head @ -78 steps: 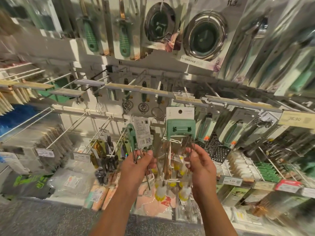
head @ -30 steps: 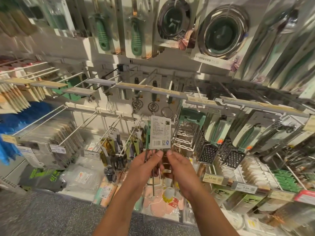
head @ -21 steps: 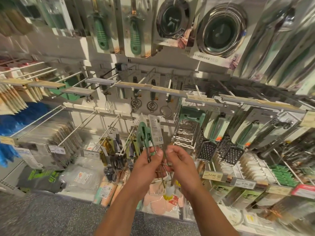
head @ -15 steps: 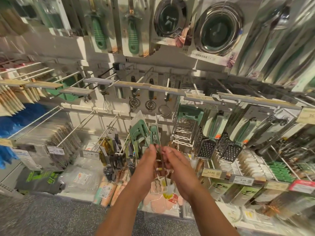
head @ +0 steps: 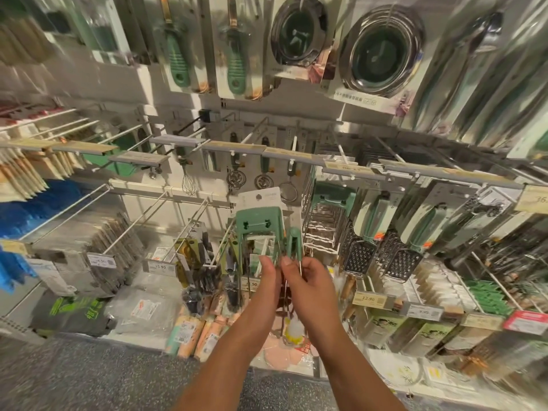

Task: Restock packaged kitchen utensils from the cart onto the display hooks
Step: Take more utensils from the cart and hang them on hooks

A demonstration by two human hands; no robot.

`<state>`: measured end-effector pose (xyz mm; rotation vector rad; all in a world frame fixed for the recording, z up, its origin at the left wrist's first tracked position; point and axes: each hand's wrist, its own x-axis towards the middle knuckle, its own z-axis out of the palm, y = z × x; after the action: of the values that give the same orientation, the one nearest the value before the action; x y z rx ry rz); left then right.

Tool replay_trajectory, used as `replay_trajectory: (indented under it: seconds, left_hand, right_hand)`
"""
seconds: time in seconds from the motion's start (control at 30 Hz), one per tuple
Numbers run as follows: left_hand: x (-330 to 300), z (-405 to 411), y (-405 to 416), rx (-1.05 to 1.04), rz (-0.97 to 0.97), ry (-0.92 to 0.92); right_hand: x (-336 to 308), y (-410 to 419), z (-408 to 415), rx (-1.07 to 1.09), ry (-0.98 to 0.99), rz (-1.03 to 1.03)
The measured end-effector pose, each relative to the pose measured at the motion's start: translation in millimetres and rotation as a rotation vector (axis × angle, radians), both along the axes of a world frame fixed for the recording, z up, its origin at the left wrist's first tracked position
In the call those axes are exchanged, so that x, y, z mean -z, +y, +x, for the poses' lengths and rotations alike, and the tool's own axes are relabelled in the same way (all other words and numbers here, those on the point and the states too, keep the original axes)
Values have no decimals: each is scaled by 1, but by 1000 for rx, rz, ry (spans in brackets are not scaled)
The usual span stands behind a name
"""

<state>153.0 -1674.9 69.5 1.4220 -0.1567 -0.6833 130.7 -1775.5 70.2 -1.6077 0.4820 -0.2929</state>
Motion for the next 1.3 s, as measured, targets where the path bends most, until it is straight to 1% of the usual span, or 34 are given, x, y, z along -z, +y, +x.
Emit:
replay_trajectory:
  seconds: [0.07,0.17,0.23,0.37,0.43,0.53,0.6,0.67,0.8,0.87,1.0,1.1,1.17,1.3]
  left_hand:
    - [3,1,-1,-4,6,8]
    - [3,1,-6,-48,-5,12]
    - [1,1,-11,-104,2,26]
    - [6,6,-11,-295,34,-34]
    - [7,9,-8,-373,59,-36]
    - [10,13,-4,-452,80,-35]
    - [9,14,-3,-472,77,-40]
    - [6,14,-4,-448,74,-37]
    - [-1,9,-8,-368,73,-23]
    - [-1,6,-11,-344,94,-29]
    - [-5,3,-13,-340,87,-47]
    - [-9,0,-16,-351,75,-65]
    - [-13,-1,-17,-352,62,-76]
    - [-17,3,-20,-350,-30,-80]
  right_hand:
    - [3,-5,1,63,-14,-91]
    - [6,-9,1,54,-28,-127]
    - [10,-12,1,38,-21,-80]
    - [11,-22,-2,45,-51,-22]
    - [9,-30,-5,64,-58,0]
    - [9,-44,-7,109,-41,97]
    - [5,-51,-9,128,-31,159]
    - [0,-56,-11,110,-27,229]
    - [-2,-59,-13,77,24,275]
    - [-3,-59,-15,74,34,233]
    - [-2,-62,-19,21,-58,29]
    - [-1,-66,-22,28,-70,-103]
    - [0,-70,-25,15,-60,-149]
    - [4,-77,-31,-34,-7,-200]
